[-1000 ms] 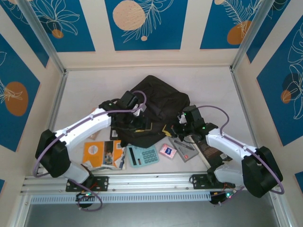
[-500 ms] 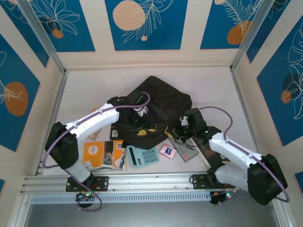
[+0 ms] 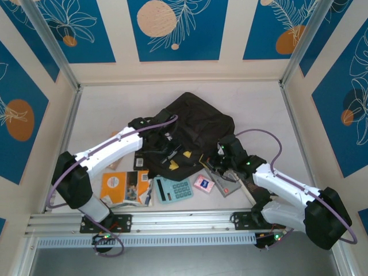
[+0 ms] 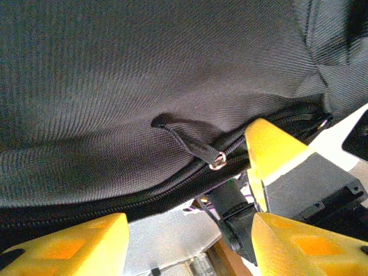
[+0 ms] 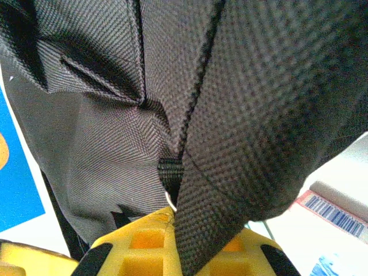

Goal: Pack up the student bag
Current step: Unzip the student bag at the center of the table.

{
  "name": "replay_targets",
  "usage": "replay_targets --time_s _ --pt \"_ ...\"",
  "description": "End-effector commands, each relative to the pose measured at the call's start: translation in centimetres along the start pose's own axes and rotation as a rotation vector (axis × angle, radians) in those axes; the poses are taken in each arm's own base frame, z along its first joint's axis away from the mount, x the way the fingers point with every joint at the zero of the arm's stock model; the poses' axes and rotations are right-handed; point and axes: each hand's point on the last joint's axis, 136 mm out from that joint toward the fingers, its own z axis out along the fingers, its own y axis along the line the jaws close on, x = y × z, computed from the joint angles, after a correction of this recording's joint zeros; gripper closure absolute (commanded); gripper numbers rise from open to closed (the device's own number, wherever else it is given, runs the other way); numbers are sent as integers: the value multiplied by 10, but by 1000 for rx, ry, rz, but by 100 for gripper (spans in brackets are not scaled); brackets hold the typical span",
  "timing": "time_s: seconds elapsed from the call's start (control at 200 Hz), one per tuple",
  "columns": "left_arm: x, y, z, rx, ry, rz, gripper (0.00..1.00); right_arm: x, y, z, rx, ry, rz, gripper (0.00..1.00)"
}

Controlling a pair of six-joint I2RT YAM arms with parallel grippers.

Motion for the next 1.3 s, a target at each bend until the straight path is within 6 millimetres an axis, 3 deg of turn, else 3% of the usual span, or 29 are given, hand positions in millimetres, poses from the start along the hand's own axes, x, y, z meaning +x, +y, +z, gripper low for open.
replay_targets --time_s 0.0,0.32,0.555,0.75,0.955,1.085,1.225,1.29 --pt "-4 10 0 -30 -56 -198 42 -13 17 -3 -44 -75 -42 100" --pt "-22 17 29 -81 -73 -228 47 -9 27 0 -74 -70 -82 100" --pt "-33 17 39 -108 -94 -235 51 -1 35 5 -73 -46 -132 100" --pt "-38 36 40 -197 -129 -259 58 -2 41 2 -70 -54 -169 100" --pt "-44 26 48 -202 -124 -240 65 3 42 5 -69 -42 -183 100" --pt "-45 22 54 -194 -110 -229 72 3 42 6 -65 -42 -190 100" --pt "-44 18 56 -178 -108 -213 100 2 40 7 -58 -47 -198 100" --pt "-44 18 55 -177 -111 -207 100 1 38 7 -51 -53 -196 100"
